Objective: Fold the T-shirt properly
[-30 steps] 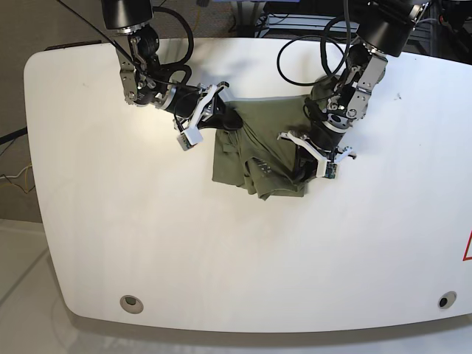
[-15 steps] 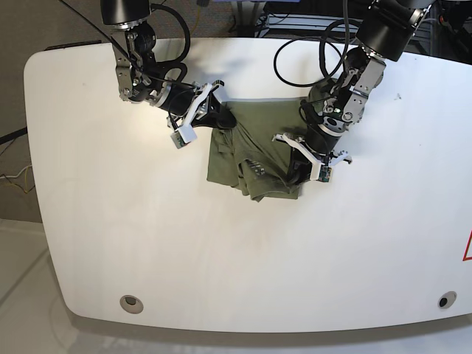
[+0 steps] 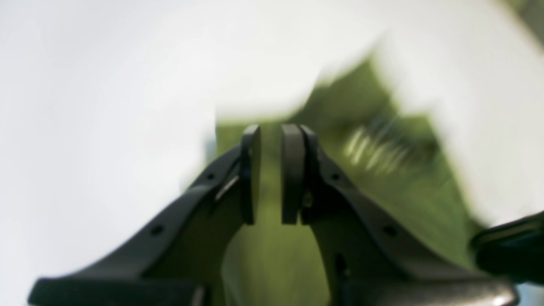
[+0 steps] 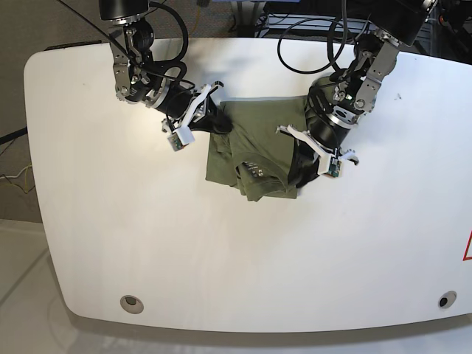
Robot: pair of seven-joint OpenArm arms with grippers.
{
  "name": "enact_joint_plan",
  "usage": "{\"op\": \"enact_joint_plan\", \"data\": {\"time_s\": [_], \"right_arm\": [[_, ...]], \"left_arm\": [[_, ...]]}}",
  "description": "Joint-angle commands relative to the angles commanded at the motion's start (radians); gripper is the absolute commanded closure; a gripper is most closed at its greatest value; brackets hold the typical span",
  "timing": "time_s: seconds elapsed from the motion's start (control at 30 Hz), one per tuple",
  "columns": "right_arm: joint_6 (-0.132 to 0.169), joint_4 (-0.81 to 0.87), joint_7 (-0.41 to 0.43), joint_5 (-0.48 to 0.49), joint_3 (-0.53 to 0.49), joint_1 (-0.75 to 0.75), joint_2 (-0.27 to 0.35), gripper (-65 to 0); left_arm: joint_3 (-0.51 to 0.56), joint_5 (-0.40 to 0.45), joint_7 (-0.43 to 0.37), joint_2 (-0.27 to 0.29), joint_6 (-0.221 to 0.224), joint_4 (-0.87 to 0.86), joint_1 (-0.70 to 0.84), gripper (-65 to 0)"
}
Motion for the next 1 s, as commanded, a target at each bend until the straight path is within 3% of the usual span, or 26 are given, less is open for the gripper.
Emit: {"op": "enact_joint_plan", "data": {"time_s": [0.27,0.57,0.7,0.73,0.83,0.9,1.0], "right_arm": [[0.000,0.018,-0.052,0.000,0.025,0.075,0.000,-1.3],[0.000,0.015,-0.107,-0.011,0.135,0.123,0.020,-1.3],[-0.002,0.015,-0.107,-0.064,0.163,0.126,0.068,-1.3],[-0.036,0.014,-0.107,-0.089,0.175,0.127,0.084,-1.3],[-0.084,0.014,-0.107,-0.152,0.212,0.120,0.114,-1.3],[-0.102,0.014,-0.109,-0.196,0.247,0.100,0.130,-1.3],[-0.107,0.017,-0.109,-0.256,0.333,0.057,0.149,-1.3]], "left_arm": [[-0.040,0.000,0.103,0.002,0.002,0.101,0.081,-7.8],[-0.054,0.000,0.109,0.000,0.011,0.123,0.167,-7.5],[-0.129,0.000,0.109,-0.002,0.064,0.149,0.232,-7.4],[-0.175,0.002,0.109,-0.003,0.081,0.166,0.261,-7.4],[-0.264,0.002,0.110,-0.003,0.084,0.198,0.315,-7.5],[-0.334,0.002,0.110,-0.009,0.083,0.219,0.353,-7.5],[-0.445,0.002,0.110,-0.029,0.083,0.249,0.420,-7.7]]}}
